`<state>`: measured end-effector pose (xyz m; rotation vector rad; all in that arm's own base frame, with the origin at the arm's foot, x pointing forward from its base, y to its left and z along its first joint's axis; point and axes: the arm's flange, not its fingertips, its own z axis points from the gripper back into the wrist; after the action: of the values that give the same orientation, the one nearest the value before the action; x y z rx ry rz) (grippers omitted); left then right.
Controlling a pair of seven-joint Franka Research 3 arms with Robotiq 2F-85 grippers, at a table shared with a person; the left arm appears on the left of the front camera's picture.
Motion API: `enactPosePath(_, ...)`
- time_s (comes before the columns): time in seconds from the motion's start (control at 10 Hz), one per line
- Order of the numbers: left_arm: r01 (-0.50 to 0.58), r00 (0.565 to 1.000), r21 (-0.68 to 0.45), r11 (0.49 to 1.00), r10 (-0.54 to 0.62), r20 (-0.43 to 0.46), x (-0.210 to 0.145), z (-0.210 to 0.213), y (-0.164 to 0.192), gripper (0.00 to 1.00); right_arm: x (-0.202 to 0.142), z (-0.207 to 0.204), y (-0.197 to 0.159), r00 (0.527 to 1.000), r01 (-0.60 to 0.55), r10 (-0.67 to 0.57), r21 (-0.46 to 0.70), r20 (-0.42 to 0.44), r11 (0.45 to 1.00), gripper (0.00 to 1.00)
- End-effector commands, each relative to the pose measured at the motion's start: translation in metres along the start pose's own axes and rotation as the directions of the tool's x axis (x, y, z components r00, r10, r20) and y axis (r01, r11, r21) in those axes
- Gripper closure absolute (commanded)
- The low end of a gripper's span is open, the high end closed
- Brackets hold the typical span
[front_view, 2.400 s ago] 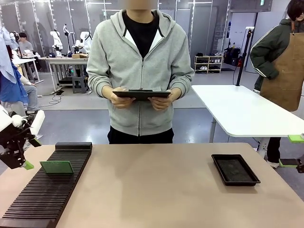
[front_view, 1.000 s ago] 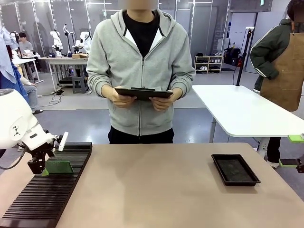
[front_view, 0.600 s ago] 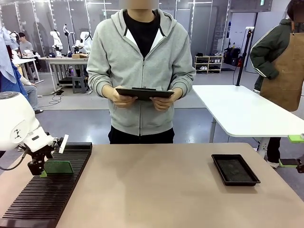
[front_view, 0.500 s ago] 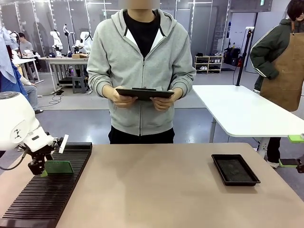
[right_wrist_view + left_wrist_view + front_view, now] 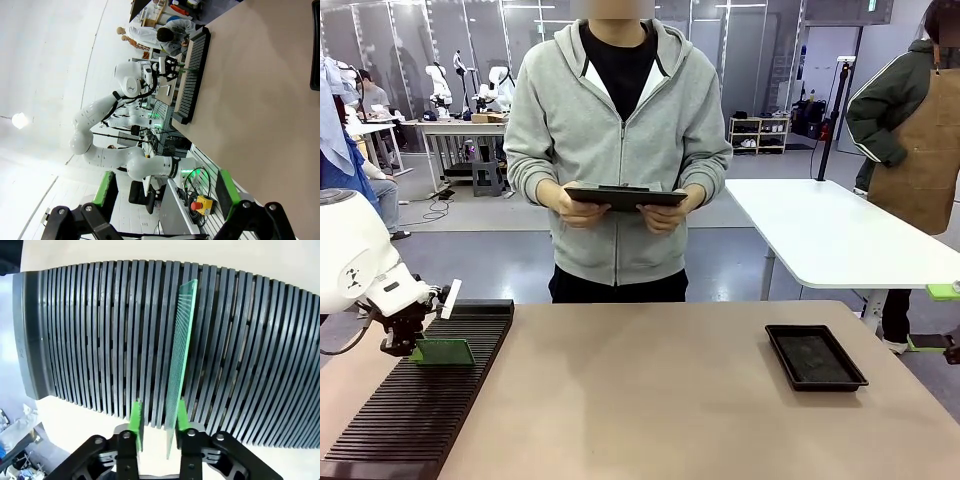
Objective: Inspect the PCB.
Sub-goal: Pick up the Blank PCB and present it to the human.
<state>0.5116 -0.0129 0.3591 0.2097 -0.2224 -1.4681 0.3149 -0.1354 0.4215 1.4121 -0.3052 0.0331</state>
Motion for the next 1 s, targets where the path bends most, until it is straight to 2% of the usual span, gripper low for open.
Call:
enactPosePath(0.0, 0.003, 1.0, 0.002, 1.0, -0.003, -0.007, -0.001, 0.005, -0.001, 1.0, -0.001, 0.001, 0.001, 1.0, -0.004, 0.004, 0.005, -0.006, 1.0, 0.0)
enactPosePath(0.3, 0.016, 1.0, -0.029, 0.999, -0.017, -0.026, -0.002, 0.01, -0.003, 1.0, -0.001, 0.001, 0.001, 1.0, -0.004, 0.004, 0.005, -0.006, 1.0, 0.0)
enactPosePath(0.4, 0.018, 1.0, -0.044, 0.999, -0.018, -0.005, -0.004, 0.015, -0.003, 1.0, -0.001, 0.001, 0.001, 1.0, -0.004, 0.004, 0.005, -0.006, 1.0, 0.0)
enactPosePath(0.6, 0.011, 1.0, -0.091, 0.996, -0.012, -0.012, -0.013, 0.036, 0.005, 1.0, -0.001, 0.001, 0.001, 1.0, -0.004, 0.004, 0.005, -0.006, 1.0, 0.0)
enactPosePath(0.9, -0.066, 0.993, -0.137, 0.988, 0.078, 0.086, -0.041, 0.091, 0.02, 1.0, -0.001, 0.001, 0.001, 1.0, -0.004, 0.004, 0.005, -0.006, 1.0, 0.0)
